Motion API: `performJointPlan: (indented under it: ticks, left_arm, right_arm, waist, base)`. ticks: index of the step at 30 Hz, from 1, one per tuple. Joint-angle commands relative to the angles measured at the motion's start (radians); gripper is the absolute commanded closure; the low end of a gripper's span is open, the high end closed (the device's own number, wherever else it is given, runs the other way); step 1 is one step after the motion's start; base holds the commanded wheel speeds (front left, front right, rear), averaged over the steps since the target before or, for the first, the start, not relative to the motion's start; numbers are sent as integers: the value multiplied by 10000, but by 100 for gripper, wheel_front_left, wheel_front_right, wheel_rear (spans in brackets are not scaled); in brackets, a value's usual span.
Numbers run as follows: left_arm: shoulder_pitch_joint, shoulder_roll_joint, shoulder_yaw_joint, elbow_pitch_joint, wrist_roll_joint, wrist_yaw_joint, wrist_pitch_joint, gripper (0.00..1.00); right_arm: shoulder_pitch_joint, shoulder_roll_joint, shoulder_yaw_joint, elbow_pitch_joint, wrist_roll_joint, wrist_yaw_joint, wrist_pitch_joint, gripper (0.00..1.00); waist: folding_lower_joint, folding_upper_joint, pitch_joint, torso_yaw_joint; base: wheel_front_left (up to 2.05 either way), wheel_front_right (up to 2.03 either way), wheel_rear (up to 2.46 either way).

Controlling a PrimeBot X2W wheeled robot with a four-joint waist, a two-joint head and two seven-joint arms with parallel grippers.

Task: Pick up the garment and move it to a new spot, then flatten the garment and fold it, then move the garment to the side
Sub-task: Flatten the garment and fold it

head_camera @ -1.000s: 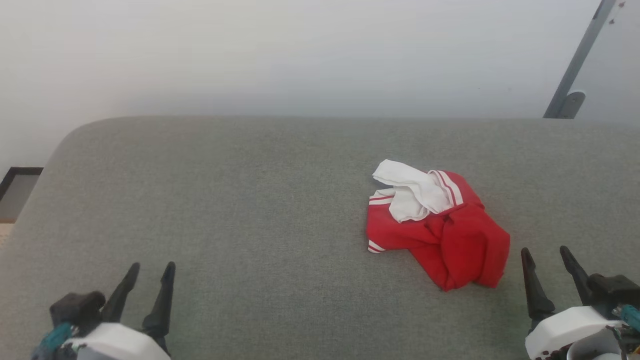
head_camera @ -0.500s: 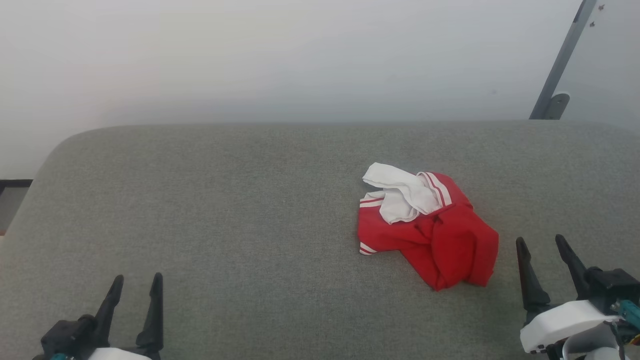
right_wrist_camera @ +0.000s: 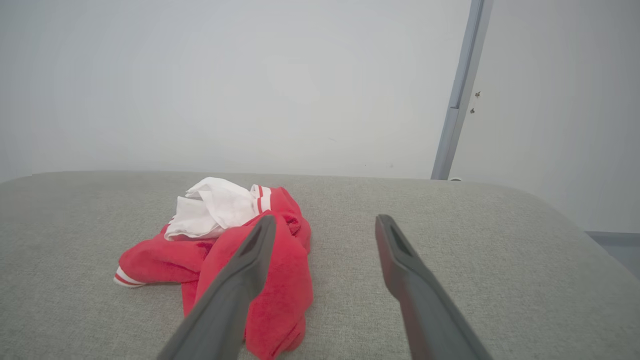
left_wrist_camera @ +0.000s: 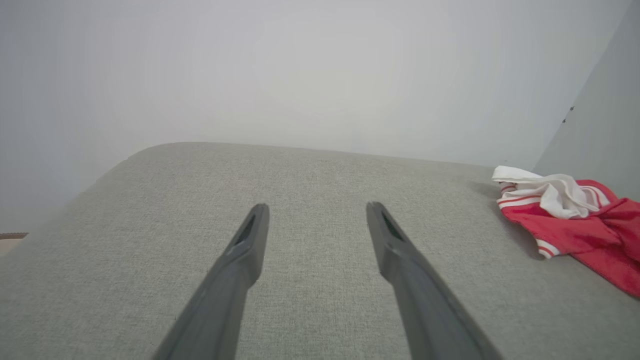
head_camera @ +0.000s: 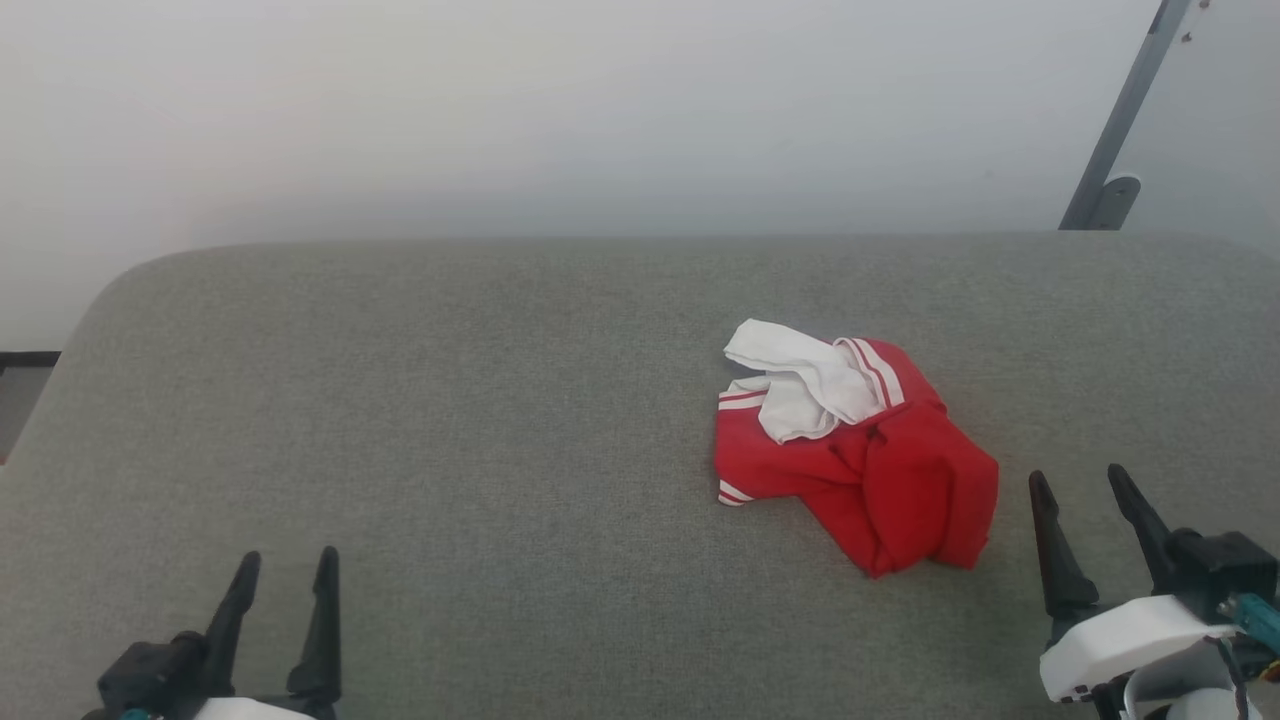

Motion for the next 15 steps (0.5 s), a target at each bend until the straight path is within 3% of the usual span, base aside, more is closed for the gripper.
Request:
performJointPlan:
  ticks: [1, 7, 15]
  left_arm:
    - [18, -31, -44, -40, 44, -13, -48, 0]
    - [-390, -359, -423, -109, -11, -14, -48, 0]
    - [-1125, -848, -1104, 194, -220, -14, -48, 0]
  right_arm:
    - [-108, -75, 84, 28, 28, 1, -30, 0]
    - [-977, -816, 1141, -47, 65, 1, 732, 0]
    - [-3564, -3153, 4574, -545, 1463, 1, 4318, 0]
  waist:
    - [0, 0, 36, 44]
    - [0, 0, 496, 315]
    - [0, 0, 1658, 797]
  base:
    - [0, 0, 0]
    - [0, 0, 0]
    - [0, 0, 0]
